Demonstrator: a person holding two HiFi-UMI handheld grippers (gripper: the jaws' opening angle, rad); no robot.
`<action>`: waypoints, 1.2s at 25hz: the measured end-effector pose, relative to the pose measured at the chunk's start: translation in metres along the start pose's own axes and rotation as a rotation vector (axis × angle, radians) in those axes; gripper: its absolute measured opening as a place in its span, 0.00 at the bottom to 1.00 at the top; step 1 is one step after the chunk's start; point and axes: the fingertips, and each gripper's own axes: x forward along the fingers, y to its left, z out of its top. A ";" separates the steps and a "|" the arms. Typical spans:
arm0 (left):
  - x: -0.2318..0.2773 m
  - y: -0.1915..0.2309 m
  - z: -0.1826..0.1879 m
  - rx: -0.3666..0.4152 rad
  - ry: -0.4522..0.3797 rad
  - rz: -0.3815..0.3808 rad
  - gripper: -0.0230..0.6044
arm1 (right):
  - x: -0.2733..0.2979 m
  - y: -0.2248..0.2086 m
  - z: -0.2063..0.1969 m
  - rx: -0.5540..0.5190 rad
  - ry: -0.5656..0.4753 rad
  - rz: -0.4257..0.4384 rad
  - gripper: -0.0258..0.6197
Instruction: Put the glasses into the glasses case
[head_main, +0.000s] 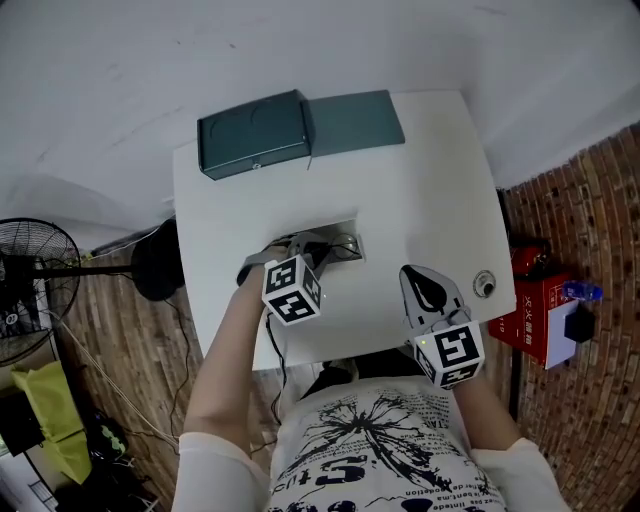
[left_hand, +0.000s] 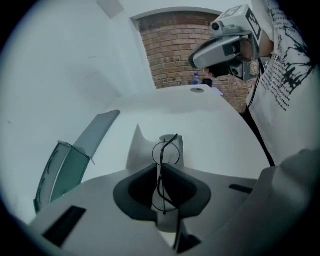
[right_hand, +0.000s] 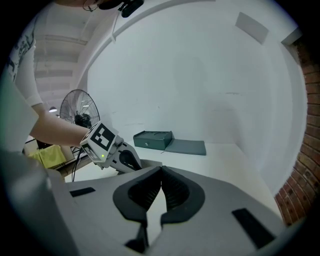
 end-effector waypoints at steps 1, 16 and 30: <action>-0.005 0.002 0.004 -0.012 -0.018 0.006 0.11 | -0.001 -0.001 0.002 0.004 -0.007 -0.005 0.06; -0.095 -0.004 0.035 -0.118 -0.197 0.051 0.07 | -0.022 0.033 0.033 -0.060 -0.076 0.013 0.06; -0.251 0.006 0.041 -0.393 -0.584 0.430 0.06 | -0.053 0.078 0.085 -0.126 -0.236 0.037 0.06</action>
